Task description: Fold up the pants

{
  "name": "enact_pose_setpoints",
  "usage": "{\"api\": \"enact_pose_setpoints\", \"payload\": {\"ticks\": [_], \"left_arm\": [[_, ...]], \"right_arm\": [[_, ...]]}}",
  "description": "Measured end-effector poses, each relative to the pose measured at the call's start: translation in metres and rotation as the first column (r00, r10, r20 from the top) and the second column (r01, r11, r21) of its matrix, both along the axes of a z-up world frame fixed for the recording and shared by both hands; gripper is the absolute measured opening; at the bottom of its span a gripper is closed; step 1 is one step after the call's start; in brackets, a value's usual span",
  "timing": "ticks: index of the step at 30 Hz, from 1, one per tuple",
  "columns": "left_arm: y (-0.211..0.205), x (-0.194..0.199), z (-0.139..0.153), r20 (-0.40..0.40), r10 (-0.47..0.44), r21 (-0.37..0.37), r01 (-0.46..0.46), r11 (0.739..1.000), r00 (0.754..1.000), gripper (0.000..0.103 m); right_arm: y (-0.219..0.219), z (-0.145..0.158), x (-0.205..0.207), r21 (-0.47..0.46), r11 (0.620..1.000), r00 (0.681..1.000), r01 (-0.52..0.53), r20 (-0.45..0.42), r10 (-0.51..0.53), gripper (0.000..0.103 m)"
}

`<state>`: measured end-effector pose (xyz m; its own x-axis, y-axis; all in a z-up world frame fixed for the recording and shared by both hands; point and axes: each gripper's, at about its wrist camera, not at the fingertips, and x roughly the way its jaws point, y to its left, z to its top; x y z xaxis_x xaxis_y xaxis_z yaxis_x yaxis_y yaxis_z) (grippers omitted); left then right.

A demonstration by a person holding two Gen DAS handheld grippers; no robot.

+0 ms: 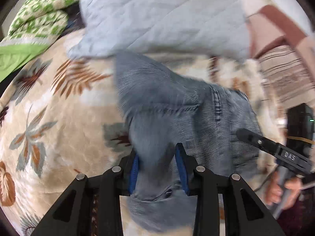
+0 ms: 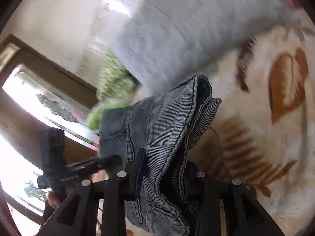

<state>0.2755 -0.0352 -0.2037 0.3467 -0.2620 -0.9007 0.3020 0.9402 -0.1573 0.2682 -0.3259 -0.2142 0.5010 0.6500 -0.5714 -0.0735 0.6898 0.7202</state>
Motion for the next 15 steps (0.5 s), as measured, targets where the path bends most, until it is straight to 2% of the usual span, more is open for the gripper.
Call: {"api": "enact_pose_setpoints", "payload": {"ticks": [1, 2, 3, 5, 6, 8, 10, 11, 12, 15], "left_arm": [[0.000, 0.003, -0.012, -0.003, 0.022, 0.042, -0.022, 0.999, 1.000, 0.040], [0.002, 0.005, -0.021, -0.014, 0.035, 0.058, -0.034, 0.998, 0.999, 0.044], [0.002, 0.006, -0.027, -0.024, 0.054, 0.068, -0.052, 0.996, 0.998, 0.050], [0.007, 0.000, -0.025, -0.002, 0.078, 0.074, -0.078, 0.994, 0.997, 0.057], [0.008, -0.006, -0.019, 0.021, 0.082, 0.084, -0.084, 0.993, 0.996, 0.058], [0.008, -0.018, -0.005, 0.065, 0.087, 0.112, -0.094, 0.989, 0.994, 0.058], [0.008, -0.032, 0.013, 0.144, 0.092, 0.128, -0.111, 0.986, 0.985, 0.061], [0.009, -0.042, 0.023, 0.184, 0.097, 0.132, -0.122, 0.984, 0.978, 0.068], [0.011, -0.056, 0.036, 0.238, 0.102, 0.135, -0.137, 0.981, 0.966, 0.075], [0.005, -0.090, 0.068, 0.376, 0.111, 0.155, -0.181, 0.971, 0.920, 0.084]], "right_arm": [[0.002, -0.017, 0.004, -0.077, 0.997, 0.998, 0.018, -0.059, -0.023, 0.036], [0.002, -0.026, 0.006, -0.139, 0.990, 0.996, 0.034, -0.082, -0.045, 0.036], [0.000, -0.034, 0.008, -0.162, 0.986, 0.994, 0.037, -0.094, -0.053, 0.039], [-0.005, -0.039, 0.010, -0.137, 0.989, 0.991, 0.048, -0.116, -0.064, 0.056], [-0.006, -0.036, 0.009, -0.169, 0.984, 0.990, 0.061, -0.117, -0.082, 0.064], [-0.004, -0.022, 0.003, -0.233, 0.971, 0.995, 0.061, -0.067, -0.079, 0.064], [0.000, -0.001, -0.010, -0.287, 0.955, 0.997, 0.077, 0.018, -0.075, 0.063], [0.001, 0.011, -0.018, -0.310, 0.946, 0.995, 0.093, 0.067, -0.076, 0.063], [0.004, 0.025, -0.028, -0.332, 0.936, 0.989, 0.115, 0.129, -0.076, 0.063], [0.011, 0.058, -0.059, -0.362, 0.918, 0.960, 0.164, 0.271, -0.064, 0.063]]}}
